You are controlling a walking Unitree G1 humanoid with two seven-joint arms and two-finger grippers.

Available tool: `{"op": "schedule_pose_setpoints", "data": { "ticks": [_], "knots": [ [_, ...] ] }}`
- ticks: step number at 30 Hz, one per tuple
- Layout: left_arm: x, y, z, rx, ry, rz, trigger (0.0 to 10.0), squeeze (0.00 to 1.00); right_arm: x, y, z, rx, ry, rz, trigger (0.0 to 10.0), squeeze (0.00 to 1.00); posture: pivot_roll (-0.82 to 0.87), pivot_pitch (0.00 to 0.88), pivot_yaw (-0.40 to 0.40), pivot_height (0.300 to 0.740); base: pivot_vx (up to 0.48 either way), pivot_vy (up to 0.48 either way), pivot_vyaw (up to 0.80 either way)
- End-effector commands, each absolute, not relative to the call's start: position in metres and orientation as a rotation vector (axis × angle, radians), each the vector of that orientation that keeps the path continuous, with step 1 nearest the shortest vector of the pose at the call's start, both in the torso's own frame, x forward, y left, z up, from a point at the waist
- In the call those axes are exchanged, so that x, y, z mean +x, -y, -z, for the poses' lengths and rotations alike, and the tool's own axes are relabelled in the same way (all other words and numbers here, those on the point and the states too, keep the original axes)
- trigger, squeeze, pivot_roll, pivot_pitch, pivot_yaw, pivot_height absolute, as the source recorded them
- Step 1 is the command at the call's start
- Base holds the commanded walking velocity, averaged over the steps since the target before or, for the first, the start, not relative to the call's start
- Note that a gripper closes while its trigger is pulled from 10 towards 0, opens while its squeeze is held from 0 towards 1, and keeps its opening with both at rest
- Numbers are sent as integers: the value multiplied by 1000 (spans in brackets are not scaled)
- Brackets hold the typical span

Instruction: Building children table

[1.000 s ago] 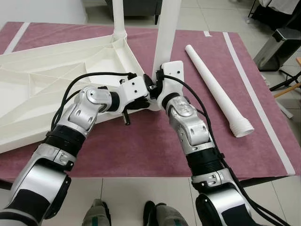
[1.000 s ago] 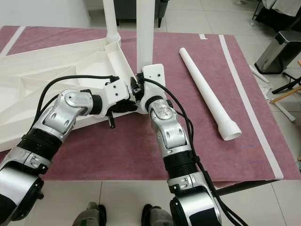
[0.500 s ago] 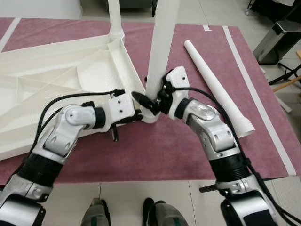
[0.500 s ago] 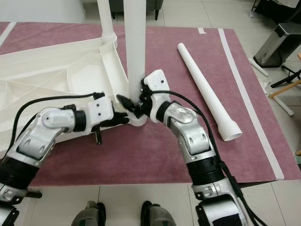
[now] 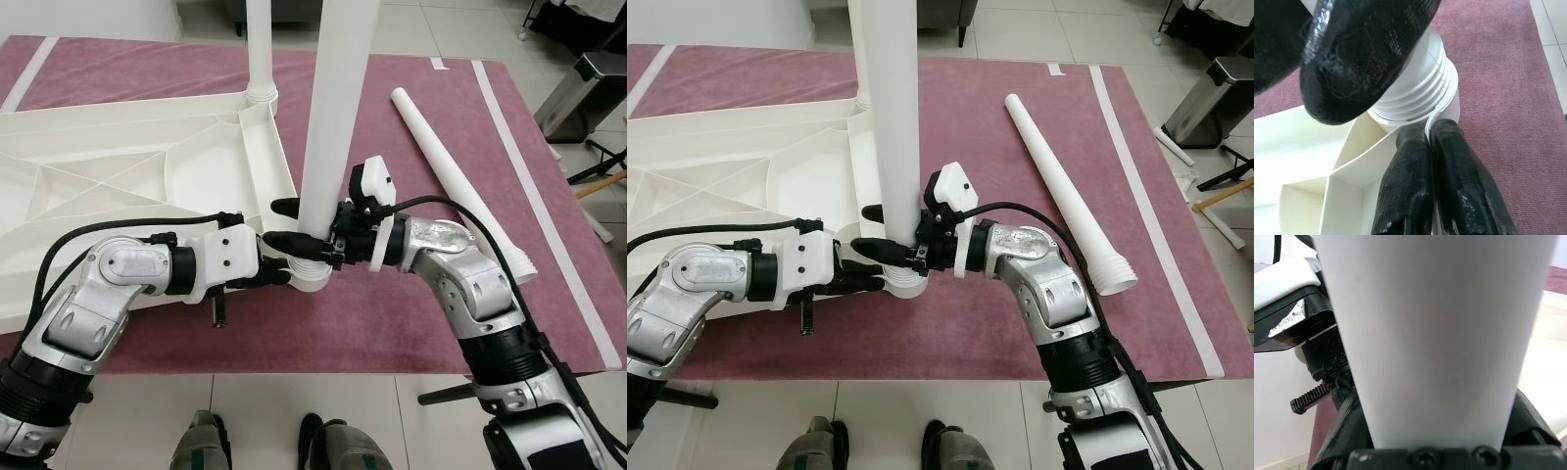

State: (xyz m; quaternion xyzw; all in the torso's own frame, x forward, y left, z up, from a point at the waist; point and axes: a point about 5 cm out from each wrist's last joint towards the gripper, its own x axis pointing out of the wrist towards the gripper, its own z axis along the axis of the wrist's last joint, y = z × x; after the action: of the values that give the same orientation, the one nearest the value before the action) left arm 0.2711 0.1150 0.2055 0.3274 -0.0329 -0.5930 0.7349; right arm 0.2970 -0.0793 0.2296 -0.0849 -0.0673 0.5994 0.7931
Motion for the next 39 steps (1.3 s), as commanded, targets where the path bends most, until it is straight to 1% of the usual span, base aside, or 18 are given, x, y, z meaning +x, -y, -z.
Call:
{"op": "schedule_pose_setpoints", "data": {
  "ticks": [1,3,7,8,11,12,13,15,16,17,18,20,25,30,31,32,38,39],
  "knots": [
    [270,-104,-217,712,154,1306,0,0,299,74,-221,-186,101,-1261,0,0,120,192,-24,740,0,0,0],
    [282,-103,-217,706,143,1219,0,0,311,74,-212,-214,48,-1124,0,0,117,190,-22,740,0,0,0],
    [292,-102,-218,703,133,1158,0,0,318,73,-207,-223,26,-1040,0,0,116,189,-20,740,0,0,0],
    [302,-101,-219,703,126,1100,0,0,323,71,-206,-233,20,-966,0,0,115,188,-19,740,0,0,0],
    [309,-100,-220,704,120,1059,0,0,327,70,-205,-241,17,-914,0,0,115,188,-19,740,0,0,0],
    [320,-100,-221,701,111,998,0,0,334,70,-202,-252,-3,-818,0,0,113,185,-18,740,0,0,0],
    [320,-100,-221,701,111,998,0,0,334,70,-202,-252,-3,-818,0,0,113,185,-18,740,0,0,0],
    [340,-98,-224,693,88,888,0,0,350,71,-198,-246,-48,-604,0,0,111,181,-16,740,0,0,0],
    [340,-98,-224,693,88,888,0,0,350,71,-198,-246,-48,-604,0,0,111,181,-16,740,0,0,0],
    [349,-96,-226,694,79,838,0,0,355,72,-196,-226,-67,-506,0,0,112,178,-17,740,0,0,0],
    [349,-96,-226,694,79,838,0,0,355,72,-196,-226,-67,-506,0,0,112,178,-17,740,0,0,0],
    [360,-94,-228,693,69,782,0,0,361,73,-194,-187,-86,-380,0,0,111,175,-16,740,0,0,0],
    [368,-89,-228,692,64,752,0,0,365,76,-192,-169,-83,-266,0,0,108,174,-12,740,0,0,0],
    [368,-86,-226,697,64,777,0,0,364,73,-190,-173,-76,-272,235,0,108,175,-9,740,0,0,0],
    [367,-86,-225,699,64,782,0,0,364,72,-191,-174,-60,-275,3529,0,108,177,-10,740,0,0,0],
    [367,-86,-224,701,66,789,0,0,363,70,-193,-171,-48,-296,10000,0,108,177,-10,740,0,0,0],
    [362,-85,-221,707,78,828,0,0,360,66,-199,-177,1,-345,10000,0,110,181,-12,740,0,0,0],
    [356,-84,-220,717,92,874,0,0,357,64,-202,-175,26,-426,10000,1000,111,181,-13,740,0,0,0]
  ]
}}
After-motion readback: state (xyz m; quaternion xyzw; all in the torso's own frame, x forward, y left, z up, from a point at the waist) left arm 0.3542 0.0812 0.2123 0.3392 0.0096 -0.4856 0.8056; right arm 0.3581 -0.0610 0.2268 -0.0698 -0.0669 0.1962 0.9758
